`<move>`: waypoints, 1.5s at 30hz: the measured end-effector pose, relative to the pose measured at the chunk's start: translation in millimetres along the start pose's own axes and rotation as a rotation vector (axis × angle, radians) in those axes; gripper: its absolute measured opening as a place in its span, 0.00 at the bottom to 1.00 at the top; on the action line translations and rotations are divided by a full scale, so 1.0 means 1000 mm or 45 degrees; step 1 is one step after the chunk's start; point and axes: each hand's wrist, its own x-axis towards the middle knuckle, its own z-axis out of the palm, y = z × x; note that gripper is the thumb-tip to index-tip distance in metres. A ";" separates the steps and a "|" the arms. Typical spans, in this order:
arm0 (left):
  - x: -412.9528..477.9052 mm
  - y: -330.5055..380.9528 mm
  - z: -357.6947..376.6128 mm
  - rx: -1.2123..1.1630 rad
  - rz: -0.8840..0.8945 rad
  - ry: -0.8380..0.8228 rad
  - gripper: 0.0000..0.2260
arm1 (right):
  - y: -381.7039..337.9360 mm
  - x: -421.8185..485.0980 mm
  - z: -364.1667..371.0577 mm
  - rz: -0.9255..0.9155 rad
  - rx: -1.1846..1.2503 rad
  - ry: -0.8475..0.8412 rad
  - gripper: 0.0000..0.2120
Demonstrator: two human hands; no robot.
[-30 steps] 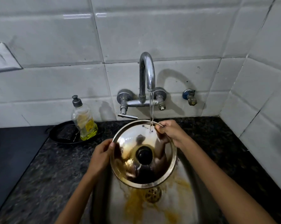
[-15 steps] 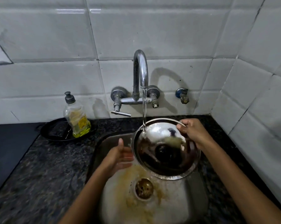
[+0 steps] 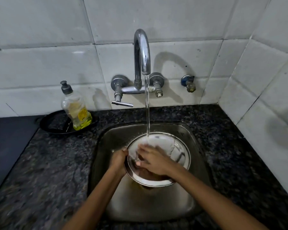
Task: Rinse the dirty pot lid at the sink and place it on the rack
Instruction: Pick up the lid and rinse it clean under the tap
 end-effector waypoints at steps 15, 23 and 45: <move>0.010 -0.019 -0.004 -0.401 0.072 0.080 0.18 | -0.003 0.037 0.022 -0.039 -0.251 0.289 0.29; 0.019 -0.012 -0.013 -0.164 0.263 0.228 0.15 | 0.027 0.037 0.019 0.274 -0.273 0.425 0.30; 0.022 -0.021 -0.024 -0.528 0.009 0.273 0.15 | 0.027 0.007 0.034 0.054 -0.542 0.394 0.30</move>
